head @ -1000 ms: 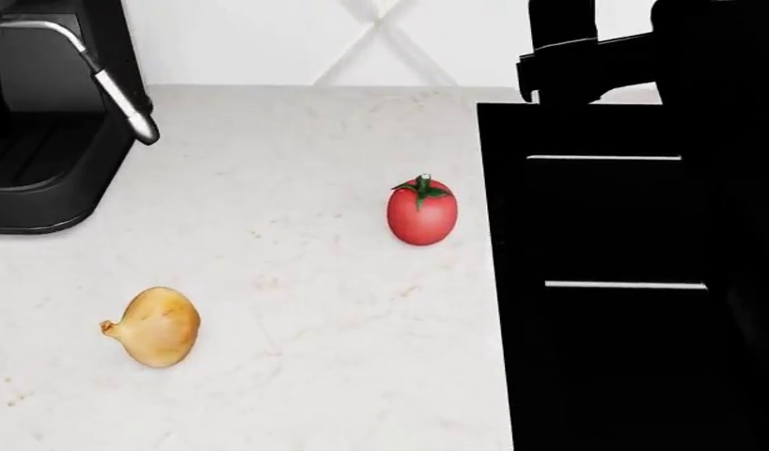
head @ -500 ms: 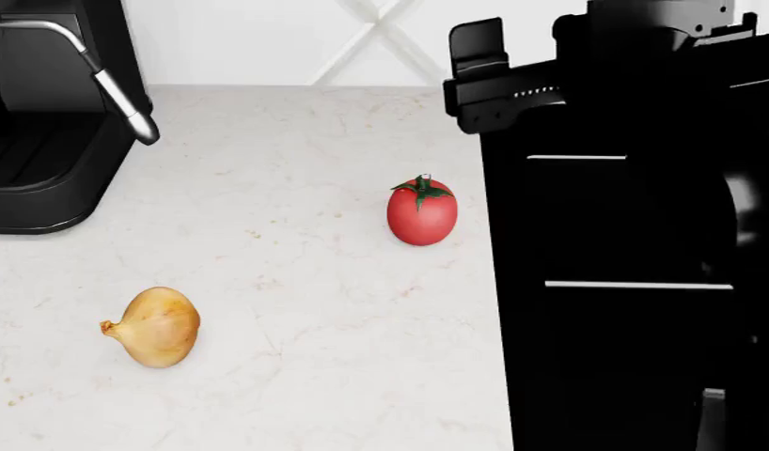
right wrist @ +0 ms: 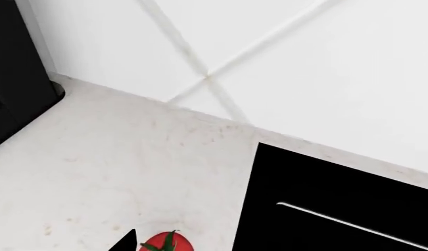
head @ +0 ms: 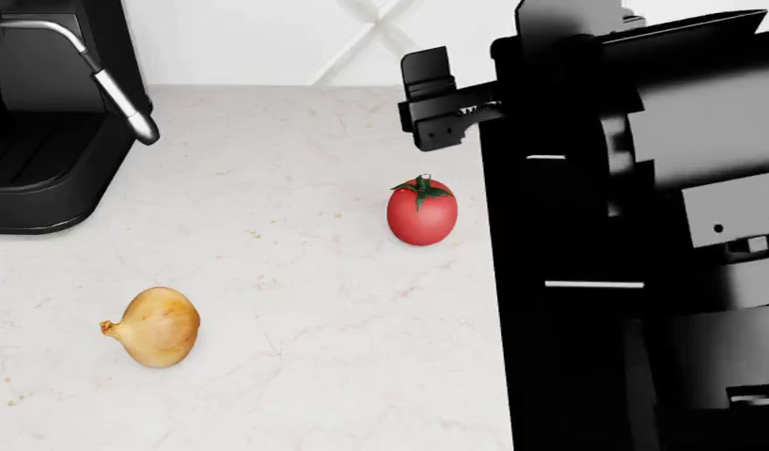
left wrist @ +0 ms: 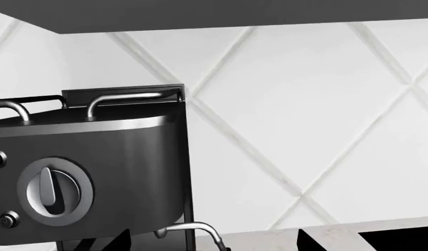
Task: Place the avocado, onion, tomato and bell pepper on the cutting board.
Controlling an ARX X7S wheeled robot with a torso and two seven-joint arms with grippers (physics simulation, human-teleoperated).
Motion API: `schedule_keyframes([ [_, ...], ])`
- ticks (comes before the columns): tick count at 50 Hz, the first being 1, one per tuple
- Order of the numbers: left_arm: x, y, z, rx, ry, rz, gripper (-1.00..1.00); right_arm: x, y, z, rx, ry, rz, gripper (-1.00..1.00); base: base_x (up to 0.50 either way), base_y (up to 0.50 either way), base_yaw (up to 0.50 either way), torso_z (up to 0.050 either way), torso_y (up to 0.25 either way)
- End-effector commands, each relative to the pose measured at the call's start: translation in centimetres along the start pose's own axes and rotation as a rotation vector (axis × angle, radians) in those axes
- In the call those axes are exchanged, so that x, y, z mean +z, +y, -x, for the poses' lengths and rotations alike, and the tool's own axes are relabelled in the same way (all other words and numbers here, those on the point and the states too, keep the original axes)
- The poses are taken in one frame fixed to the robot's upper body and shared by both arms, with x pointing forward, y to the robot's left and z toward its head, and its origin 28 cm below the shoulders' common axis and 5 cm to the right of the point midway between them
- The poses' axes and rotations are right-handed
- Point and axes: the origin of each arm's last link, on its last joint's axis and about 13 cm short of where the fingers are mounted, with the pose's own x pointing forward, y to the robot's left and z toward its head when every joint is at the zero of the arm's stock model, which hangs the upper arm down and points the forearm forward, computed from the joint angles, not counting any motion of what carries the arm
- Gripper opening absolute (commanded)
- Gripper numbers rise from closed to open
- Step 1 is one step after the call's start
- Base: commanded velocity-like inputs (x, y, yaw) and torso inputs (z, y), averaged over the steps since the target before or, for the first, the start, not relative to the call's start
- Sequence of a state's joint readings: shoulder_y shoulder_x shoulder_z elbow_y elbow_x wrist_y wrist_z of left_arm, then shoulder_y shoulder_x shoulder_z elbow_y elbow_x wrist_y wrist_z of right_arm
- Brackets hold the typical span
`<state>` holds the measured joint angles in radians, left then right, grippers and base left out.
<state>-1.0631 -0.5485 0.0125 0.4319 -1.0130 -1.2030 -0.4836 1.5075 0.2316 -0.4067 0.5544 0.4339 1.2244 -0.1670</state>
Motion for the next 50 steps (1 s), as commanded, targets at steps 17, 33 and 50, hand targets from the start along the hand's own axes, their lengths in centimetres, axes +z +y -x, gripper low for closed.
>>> schedule_keyframes([
  [17,0.2,0.1,0.0,0.007,-0.003,-0.001,1.0,-1.8,0.8,-4.3,0.021,0.081,0.029,1.0,0.0,0.0,0.0,0.0,0.0],
  [33,-0.3,0.2,-0.1,0.011,0.005,-0.001,1.0,-3.3,1.7,-5.4,0.056,0.117,0.045,1.0,0.0,0.0,0.0,0.0,0.0],
  [50,-0.6,0.2,-0.1,0.011,0.01,-0.003,1.0,-4.0,2.0,-6.6,0.052,0.127,0.102,1.0,0.0,0.0,0.0,0.0,0.0],
])
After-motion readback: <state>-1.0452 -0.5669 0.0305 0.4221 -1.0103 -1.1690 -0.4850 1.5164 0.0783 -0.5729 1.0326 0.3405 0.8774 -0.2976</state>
